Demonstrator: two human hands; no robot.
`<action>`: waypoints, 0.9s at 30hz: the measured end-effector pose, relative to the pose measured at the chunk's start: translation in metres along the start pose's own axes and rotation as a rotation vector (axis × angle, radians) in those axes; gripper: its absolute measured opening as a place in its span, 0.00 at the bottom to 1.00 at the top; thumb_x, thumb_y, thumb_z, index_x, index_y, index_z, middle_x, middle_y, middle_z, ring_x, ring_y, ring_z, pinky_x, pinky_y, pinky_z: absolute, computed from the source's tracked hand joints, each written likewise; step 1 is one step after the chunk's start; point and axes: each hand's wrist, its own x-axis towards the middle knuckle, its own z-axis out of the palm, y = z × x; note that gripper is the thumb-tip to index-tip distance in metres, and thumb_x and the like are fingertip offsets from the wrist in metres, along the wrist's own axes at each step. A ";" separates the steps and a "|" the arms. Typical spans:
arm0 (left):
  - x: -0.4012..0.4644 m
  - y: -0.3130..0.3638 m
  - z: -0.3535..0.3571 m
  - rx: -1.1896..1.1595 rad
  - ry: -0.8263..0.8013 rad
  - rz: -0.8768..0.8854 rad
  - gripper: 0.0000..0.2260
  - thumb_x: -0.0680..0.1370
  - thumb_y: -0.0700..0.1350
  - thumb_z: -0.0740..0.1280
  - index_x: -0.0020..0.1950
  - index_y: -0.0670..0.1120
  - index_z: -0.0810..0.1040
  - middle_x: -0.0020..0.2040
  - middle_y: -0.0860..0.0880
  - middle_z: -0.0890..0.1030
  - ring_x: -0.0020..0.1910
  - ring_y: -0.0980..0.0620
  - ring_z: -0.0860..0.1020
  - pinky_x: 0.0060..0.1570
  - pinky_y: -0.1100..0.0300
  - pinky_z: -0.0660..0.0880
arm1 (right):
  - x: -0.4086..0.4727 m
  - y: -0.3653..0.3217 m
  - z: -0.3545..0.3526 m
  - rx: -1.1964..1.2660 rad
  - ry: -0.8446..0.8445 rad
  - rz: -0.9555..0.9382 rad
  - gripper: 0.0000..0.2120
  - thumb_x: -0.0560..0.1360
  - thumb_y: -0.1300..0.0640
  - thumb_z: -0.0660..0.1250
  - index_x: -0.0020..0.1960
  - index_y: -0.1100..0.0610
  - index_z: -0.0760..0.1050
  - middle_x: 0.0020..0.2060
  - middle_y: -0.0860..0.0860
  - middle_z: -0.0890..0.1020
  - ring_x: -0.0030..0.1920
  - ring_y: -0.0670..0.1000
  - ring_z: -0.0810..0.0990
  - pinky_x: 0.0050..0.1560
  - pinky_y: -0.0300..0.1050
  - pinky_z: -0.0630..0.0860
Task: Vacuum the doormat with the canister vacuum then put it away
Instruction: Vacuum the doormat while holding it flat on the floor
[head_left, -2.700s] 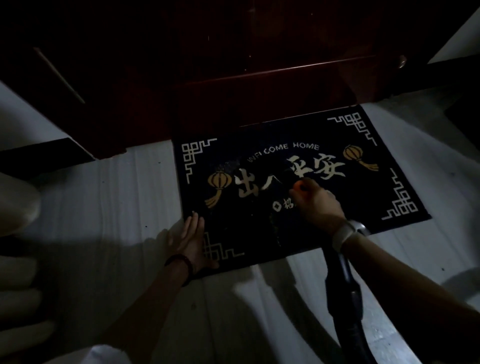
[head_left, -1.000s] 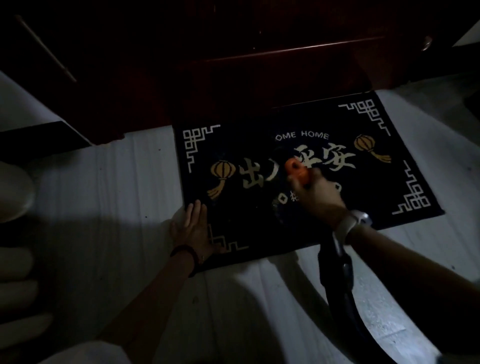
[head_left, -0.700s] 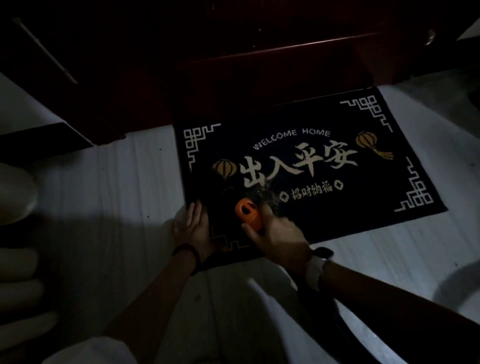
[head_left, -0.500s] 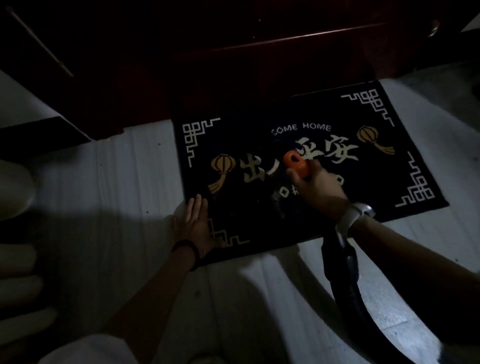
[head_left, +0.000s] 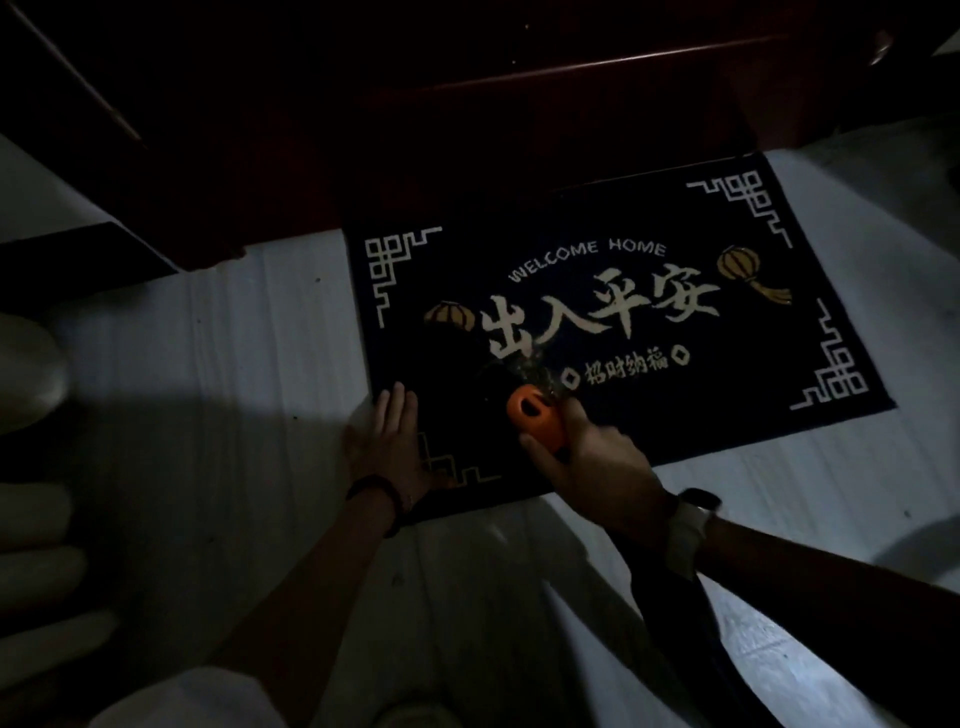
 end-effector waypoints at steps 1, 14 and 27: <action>0.000 0.000 0.001 -0.006 0.006 -0.005 0.49 0.70 0.60 0.69 0.76 0.48 0.39 0.77 0.50 0.37 0.76 0.52 0.37 0.71 0.39 0.47 | 0.003 -0.002 -0.004 -0.009 0.007 -0.004 0.25 0.76 0.40 0.57 0.66 0.54 0.60 0.37 0.49 0.79 0.34 0.51 0.79 0.34 0.45 0.76; -0.005 0.004 -0.006 -0.064 -0.017 0.003 0.49 0.71 0.58 0.70 0.76 0.45 0.39 0.77 0.49 0.36 0.75 0.51 0.37 0.72 0.47 0.43 | -0.007 0.003 0.002 -0.010 0.004 0.010 0.25 0.76 0.41 0.57 0.67 0.55 0.60 0.44 0.55 0.81 0.39 0.56 0.81 0.41 0.50 0.78; 0.006 -0.003 0.007 -0.078 0.030 0.018 0.53 0.66 0.64 0.71 0.76 0.46 0.40 0.77 0.49 0.39 0.76 0.50 0.38 0.73 0.43 0.48 | -0.012 0.014 0.014 0.082 -0.049 0.123 0.20 0.77 0.42 0.56 0.64 0.51 0.61 0.41 0.48 0.75 0.36 0.48 0.76 0.36 0.42 0.72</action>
